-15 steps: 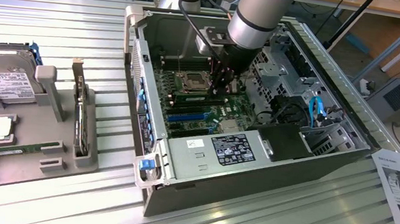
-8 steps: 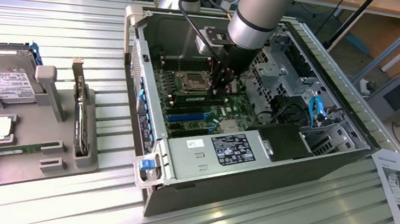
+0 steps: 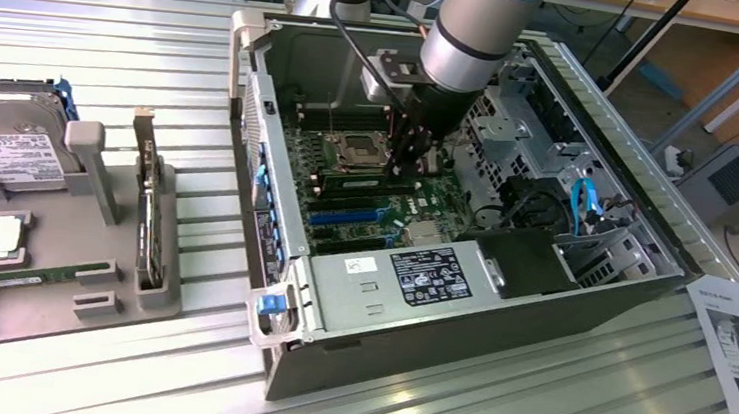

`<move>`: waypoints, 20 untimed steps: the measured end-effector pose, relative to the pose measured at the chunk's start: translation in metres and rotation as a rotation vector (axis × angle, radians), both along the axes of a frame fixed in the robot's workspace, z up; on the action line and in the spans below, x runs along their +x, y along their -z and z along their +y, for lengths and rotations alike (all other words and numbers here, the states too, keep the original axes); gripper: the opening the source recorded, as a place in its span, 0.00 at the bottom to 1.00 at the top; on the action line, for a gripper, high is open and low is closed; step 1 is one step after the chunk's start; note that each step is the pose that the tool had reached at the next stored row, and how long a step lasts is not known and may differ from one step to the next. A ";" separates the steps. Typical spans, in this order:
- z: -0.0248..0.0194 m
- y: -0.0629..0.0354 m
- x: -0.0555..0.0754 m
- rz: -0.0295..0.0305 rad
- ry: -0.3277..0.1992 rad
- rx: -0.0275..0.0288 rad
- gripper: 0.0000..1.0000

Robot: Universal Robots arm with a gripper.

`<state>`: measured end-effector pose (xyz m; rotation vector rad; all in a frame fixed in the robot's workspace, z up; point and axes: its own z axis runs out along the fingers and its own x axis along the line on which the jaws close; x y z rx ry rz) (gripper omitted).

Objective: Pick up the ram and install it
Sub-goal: 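Insert the ram into the slot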

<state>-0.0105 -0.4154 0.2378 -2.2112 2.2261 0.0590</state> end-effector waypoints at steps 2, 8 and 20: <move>0.0000 0.0003 0.000 0.0001 0.000 -0.0002 0.13; 0.0000 0.0008 0.000 -0.0001 0.000 0.0002 0.13; 0.0000 0.0058 0.000 0.0001 0.000 -0.0001 0.13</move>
